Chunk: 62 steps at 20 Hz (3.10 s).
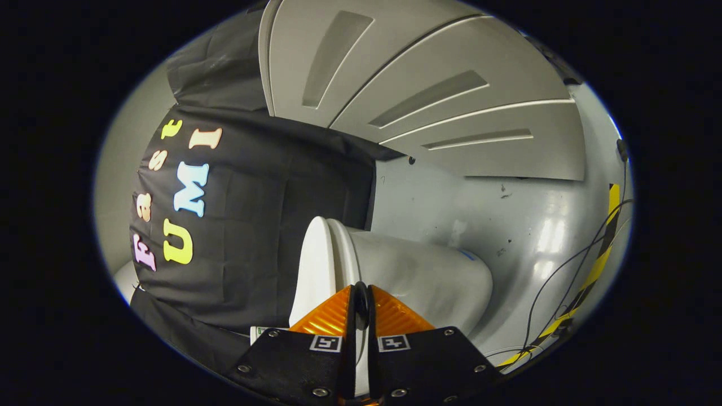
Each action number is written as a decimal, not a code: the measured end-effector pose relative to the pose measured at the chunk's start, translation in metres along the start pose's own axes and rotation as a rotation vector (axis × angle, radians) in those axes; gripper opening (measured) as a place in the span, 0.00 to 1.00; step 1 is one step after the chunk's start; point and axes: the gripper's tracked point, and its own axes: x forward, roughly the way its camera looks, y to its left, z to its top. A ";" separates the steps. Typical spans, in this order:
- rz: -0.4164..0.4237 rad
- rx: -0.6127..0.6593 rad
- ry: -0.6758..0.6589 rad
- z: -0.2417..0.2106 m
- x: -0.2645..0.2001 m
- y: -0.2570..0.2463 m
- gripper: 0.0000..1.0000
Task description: Open the toilet lid.
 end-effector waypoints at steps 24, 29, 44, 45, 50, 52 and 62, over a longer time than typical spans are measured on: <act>0.009 -0.248 -0.031 0.006 -0.043 0.102 0.00; 0.023 -0.272 -0.048 0.006 -0.052 0.126 0.00; 0.119 -0.437 -0.088 -0.024 -0.097 0.238 0.00; 0.121 -0.439 -0.087 -0.026 -0.098 0.241 0.00; 0.132 -0.463 -0.083 -0.036 -0.107 0.255 0.00; 0.139 -0.501 -0.085 -0.043 -0.108 0.269 0.00; 0.183 -0.701 -0.130 -0.087 -0.130 0.324 0.00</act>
